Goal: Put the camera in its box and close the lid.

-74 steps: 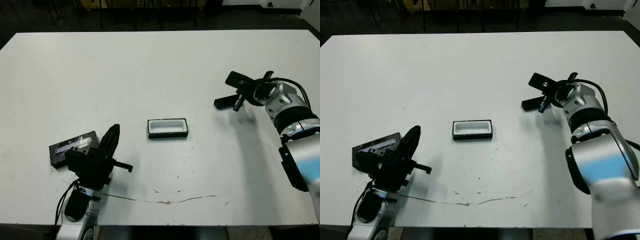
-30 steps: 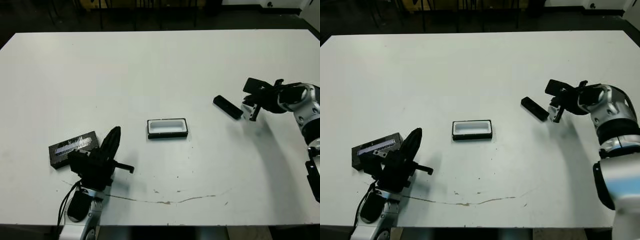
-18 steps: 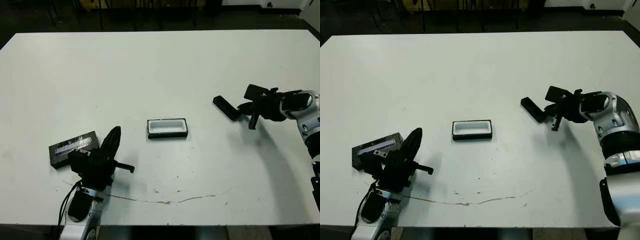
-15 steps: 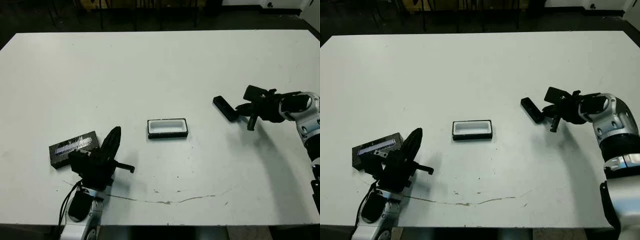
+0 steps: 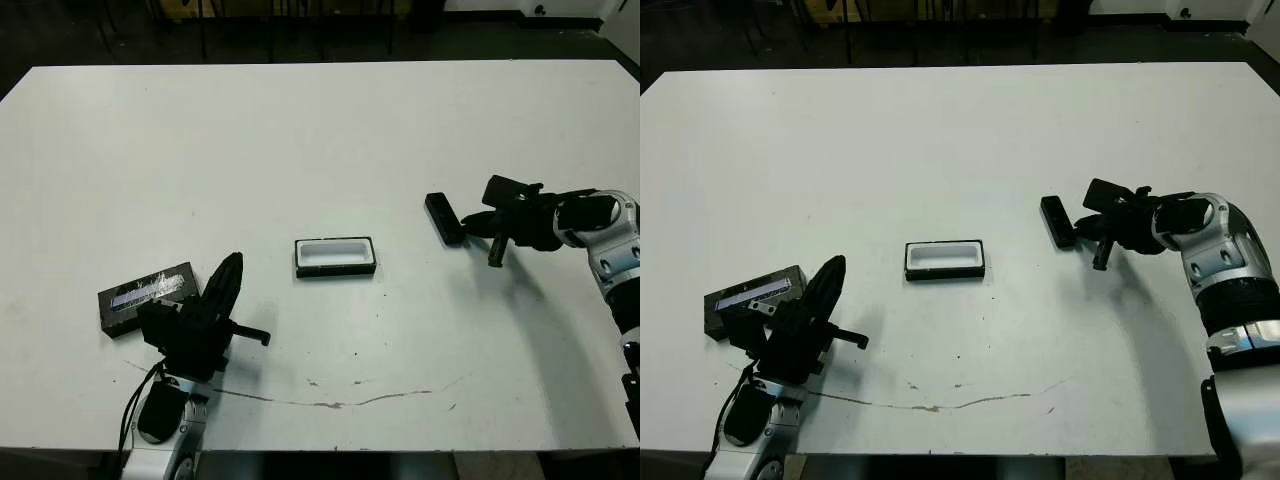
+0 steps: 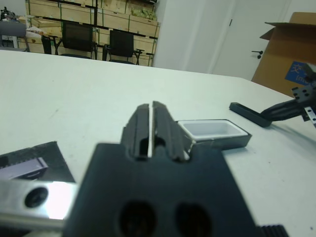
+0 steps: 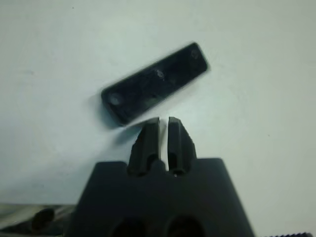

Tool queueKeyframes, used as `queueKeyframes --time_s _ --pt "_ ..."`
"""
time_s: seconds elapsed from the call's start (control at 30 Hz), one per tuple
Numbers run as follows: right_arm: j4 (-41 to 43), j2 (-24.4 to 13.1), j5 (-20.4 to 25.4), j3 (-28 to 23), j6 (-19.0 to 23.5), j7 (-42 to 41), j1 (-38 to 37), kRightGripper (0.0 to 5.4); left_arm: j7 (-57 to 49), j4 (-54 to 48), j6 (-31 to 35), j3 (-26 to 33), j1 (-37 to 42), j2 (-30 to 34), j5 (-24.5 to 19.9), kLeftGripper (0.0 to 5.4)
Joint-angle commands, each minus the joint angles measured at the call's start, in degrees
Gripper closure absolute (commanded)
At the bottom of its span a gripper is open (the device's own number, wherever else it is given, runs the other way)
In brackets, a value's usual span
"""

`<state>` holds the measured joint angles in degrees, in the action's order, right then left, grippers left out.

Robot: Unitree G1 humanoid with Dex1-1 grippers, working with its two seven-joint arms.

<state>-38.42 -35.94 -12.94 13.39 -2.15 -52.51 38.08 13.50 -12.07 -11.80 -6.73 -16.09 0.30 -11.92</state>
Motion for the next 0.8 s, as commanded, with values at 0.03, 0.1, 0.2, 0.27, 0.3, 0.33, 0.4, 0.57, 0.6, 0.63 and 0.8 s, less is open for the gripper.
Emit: queueKeyframes --time_s 0.03,0.1,0.2,0.27,0.3,0.33,0.4,0.57,0.6,0.63,0.8 --pt "5.3 -0.7 -1.8 -2.4 3.7 8.8 -5.0 5.38 -0.5 0.6 0.7 0.1 -0.9 0.2 0.8 5.40" --pt "10.4 -0.5 -3.1 -3.9 7.9 13.7 -7.5 5.38 -0.3 0.8 0.4 0.2 -0.7 0.1 0.5 5.40" --pt "22.5 1.4 -2.4 -7.7 17.7 18.9 -12.7 5.38 -0.2 0.6 0.7 0.2 -0.9 0.2 0.4 5.40" --pt "31.4 2.5 -0.8 -9.8 22.3 20.1 -16.2 5.38 -0.1 0.7 0.2 0.3 -0.9 0.3 0.5 5.40" --pt "34.7 3.0 0.3 -10.7 23.8 20.3 -17.6 5.38 0.0 0.8 0.1 0.3 -0.9 0.3 0.5 5.40" --pt "38.1 4.0 2.3 -12.1 25.3 20.4 -19.1 5.38 0.2 0.9 0.1 0.3 -0.9 0.3 0.1 5.40" --pt "44.3 6.3 6.5 -14.9 28.2 20.7 -21.8 5.38 0.4 1.1 -0.2 0.5 -0.8 0.4 0.1 5.40" --pt "59.8 12.5 14.7 -19.6 38.3 24.2 -27.4 5.38 0.1 0.4 0.9 0.7 -1.2 0.5 0.1 5.40" --pt "62.1 13.5 16.0 -20.1 40.0 24.9 -28.2 5.38 0.3 0.5 0.8 0.8 -1.1 0.5 0.0 5.40" --pt "64.4 14.5 17.3 -20.5 42.1 25.8 -28.9 5.38 0.3 0.4 0.8 0.8 -1.1 0.5 0.0 5.40" --pt "71.1 18.1 20.8 -20.7 47.9 30.4 -31.6 5.38 0.5 0.3 0.8 0.8 -1.2 0.6 0.1 5.40"
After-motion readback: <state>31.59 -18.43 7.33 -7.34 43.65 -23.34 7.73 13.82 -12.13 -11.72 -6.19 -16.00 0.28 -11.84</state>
